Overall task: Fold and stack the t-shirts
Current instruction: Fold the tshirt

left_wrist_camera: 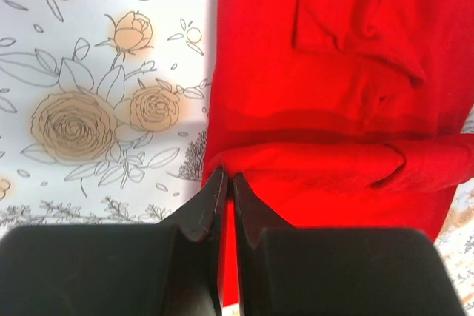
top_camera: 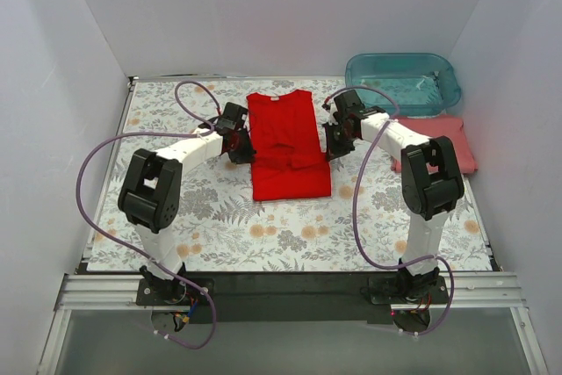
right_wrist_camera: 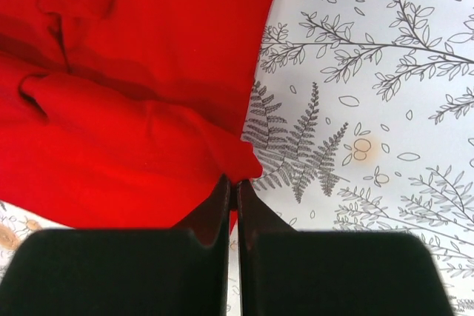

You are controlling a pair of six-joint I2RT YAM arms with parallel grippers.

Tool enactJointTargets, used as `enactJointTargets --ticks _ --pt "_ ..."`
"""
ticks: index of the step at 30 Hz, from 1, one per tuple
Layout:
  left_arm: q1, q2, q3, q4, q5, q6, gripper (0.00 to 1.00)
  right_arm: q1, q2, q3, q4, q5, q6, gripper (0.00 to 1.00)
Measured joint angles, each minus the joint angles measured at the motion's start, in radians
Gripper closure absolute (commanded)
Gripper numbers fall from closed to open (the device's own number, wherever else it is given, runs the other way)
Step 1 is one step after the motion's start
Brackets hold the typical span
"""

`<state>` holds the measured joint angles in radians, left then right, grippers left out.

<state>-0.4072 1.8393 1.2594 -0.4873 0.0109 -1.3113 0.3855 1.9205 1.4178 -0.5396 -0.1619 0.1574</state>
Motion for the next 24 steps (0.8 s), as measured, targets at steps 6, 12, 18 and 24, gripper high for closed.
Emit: enactJointTargets --ticks 6,12,18,24 --pt "0.0 0.039 0.0 0.026 -0.003 0.007 0.9 -0.006 0.029 0.0 0.021 -0.006 0.005 0.71" --pt "0.0 0.029 -0.001 0.032 -0.012 0.016 0.56 -0.006 0.022 -0.004 0.035 -0.004 0.005 0.58" --pt "-0.003 -0.064 -0.034 0.035 0.008 0.007 0.58 0.013 -0.12 -0.113 0.125 0.009 0.026 0.64" --pt "-0.082 -0.192 -0.087 0.056 0.007 -0.015 0.78 0.119 -0.231 -0.227 0.255 -0.004 0.044 0.79"
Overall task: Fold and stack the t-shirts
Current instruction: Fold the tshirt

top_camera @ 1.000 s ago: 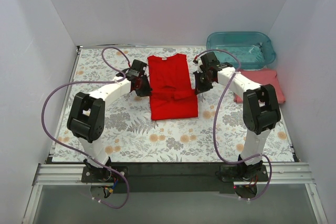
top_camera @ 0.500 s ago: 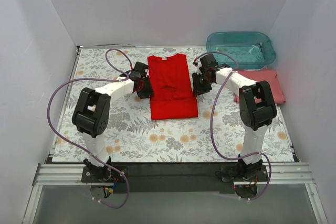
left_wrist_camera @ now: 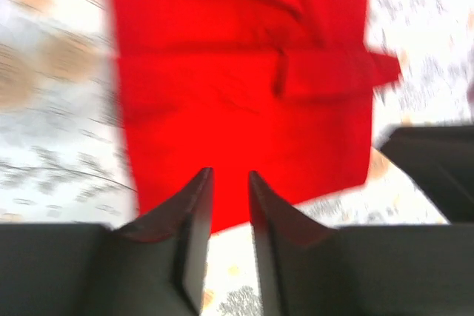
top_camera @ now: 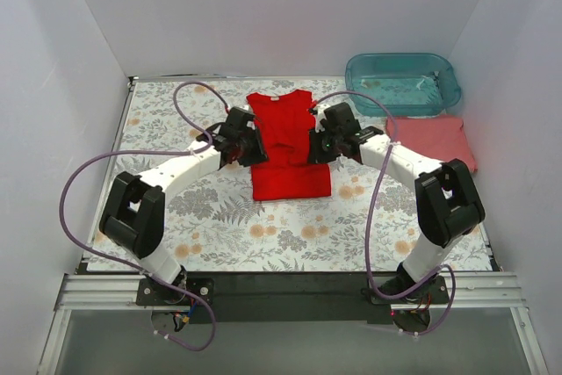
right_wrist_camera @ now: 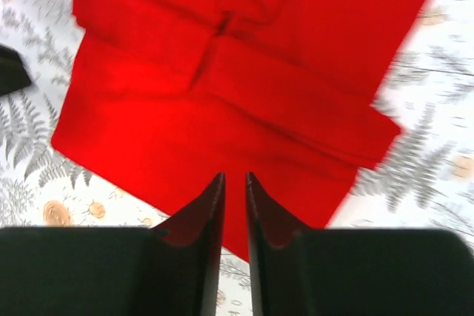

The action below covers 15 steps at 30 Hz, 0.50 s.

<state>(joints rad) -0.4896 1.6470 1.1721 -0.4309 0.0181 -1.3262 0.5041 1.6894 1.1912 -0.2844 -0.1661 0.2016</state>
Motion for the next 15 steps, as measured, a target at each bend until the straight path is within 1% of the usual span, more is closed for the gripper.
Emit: enactJointTargets --ticks 3,7,12,15 --pt "-0.077 -0.003 -0.027 0.015 0.008 -0.013 0.81 0.053 0.021 -0.024 0.043 -0.014 0.006 0.82" --pt "-0.15 0.046 -0.074 0.019 0.018 -0.032 0.84 0.083 0.086 -0.025 0.085 -0.024 0.013 0.82" --pt "-0.158 0.109 -0.127 0.002 0.023 -0.047 0.85 0.085 0.171 -0.021 0.116 -0.021 0.017 0.83" --pt "-0.153 0.111 -0.13 0.004 0.028 -0.054 0.85 0.085 0.217 -0.001 0.117 -0.017 0.015 0.82"
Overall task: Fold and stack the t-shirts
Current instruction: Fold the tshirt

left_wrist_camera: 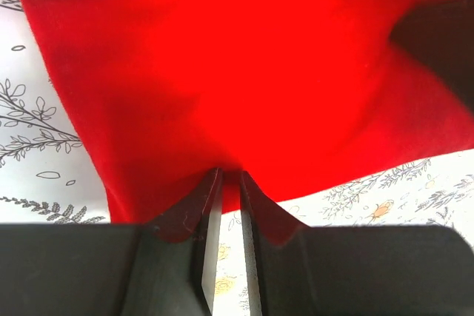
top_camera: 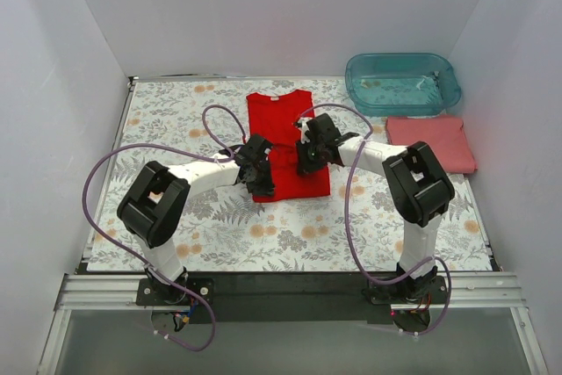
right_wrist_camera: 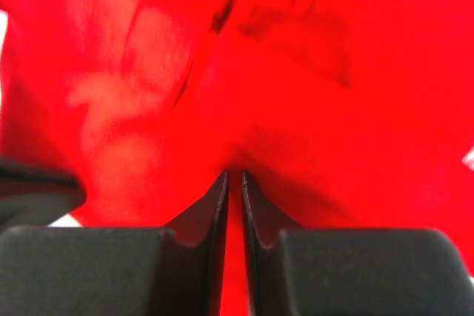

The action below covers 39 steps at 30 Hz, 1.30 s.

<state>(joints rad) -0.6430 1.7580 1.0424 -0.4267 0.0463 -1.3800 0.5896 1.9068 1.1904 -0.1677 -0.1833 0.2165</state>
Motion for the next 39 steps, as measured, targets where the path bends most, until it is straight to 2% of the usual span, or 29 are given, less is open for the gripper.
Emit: enactJointTargets --ticks 5,11,16,23,27,35,39 --pt "0.0 0.0 0.0 -0.005 0.001 0.0 0.86 -0.005 0.069 0.106 0.014 0.055 -0.034 0.81" --pt "0.0 -0.014 -0.02 0.002 0.002 0.003 0.86 -0.05 0.191 0.319 0.026 0.084 -0.066 0.79" --pt "0.0 -0.041 -0.044 -0.014 -0.001 0.003 0.86 -0.085 0.163 0.349 0.074 0.018 -0.074 0.78" --pt "0.0 -0.061 -0.065 -0.025 -0.001 0.0 0.87 -0.043 -0.014 0.12 0.158 -0.209 -0.05 0.77" --pt "0.0 -0.097 -0.09 -0.048 -0.002 -0.009 0.86 -0.029 -0.05 -0.023 0.203 -0.353 0.002 0.7" --pt "0.01 -0.342 -0.174 -0.064 -0.003 -0.058 0.87 -0.124 -0.198 -0.318 0.223 -0.6 0.104 0.68" --pt "0.058 -0.337 -0.207 -0.01 0.048 -0.076 0.95 -0.168 -0.225 -0.404 0.253 -0.675 0.128 0.68"
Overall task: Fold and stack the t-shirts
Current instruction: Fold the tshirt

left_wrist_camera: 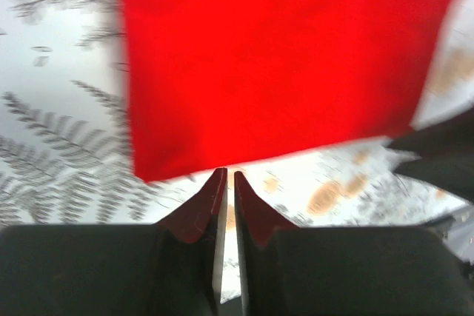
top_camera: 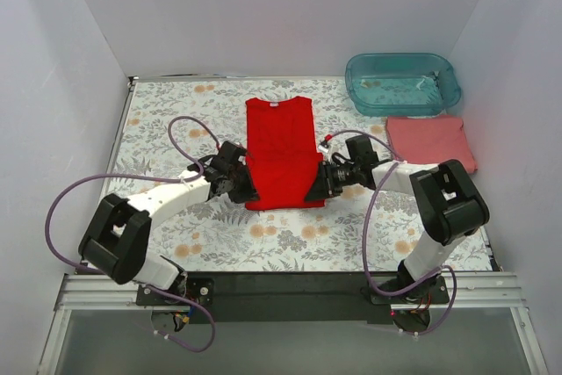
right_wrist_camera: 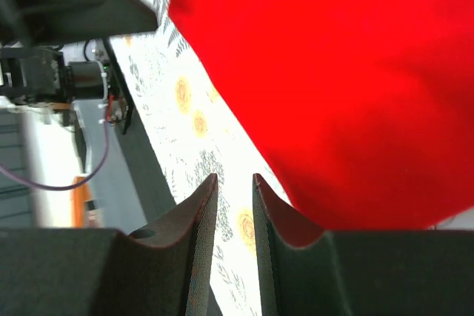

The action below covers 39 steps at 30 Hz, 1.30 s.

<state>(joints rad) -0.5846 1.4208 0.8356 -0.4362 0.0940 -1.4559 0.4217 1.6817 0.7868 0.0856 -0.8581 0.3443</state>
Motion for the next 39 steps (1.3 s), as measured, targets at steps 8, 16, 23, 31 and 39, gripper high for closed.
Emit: enactJointTargets --ticks 8,16,23,31,39 --pt "0.128 0.134 -0.065 0.03 0.117 -0.034 1.0 -0.126 0.131 -0.081 0.023 -0.085 0.062 0.69" --pt "0.153 0.006 -0.121 -0.029 0.118 -0.032 0.96 -0.16 0.066 -0.084 0.018 -0.09 0.072 0.69" --pt "0.228 0.062 0.02 0.025 0.114 -0.036 0.97 -0.166 0.087 0.136 0.024 -0.062 0.087 0.69" --pt "0.252 0.426 0.29 0.141 0.147 -0.018 0.99 -0.181 0.318 0.33 0.116 -0.043 0.124 0.69" --pt "0.282 0.49 0.291 0.168 0.192 -0.021 0.99 -0.265 0.418 0.308 0.148 -0.086 0.135 0.69"
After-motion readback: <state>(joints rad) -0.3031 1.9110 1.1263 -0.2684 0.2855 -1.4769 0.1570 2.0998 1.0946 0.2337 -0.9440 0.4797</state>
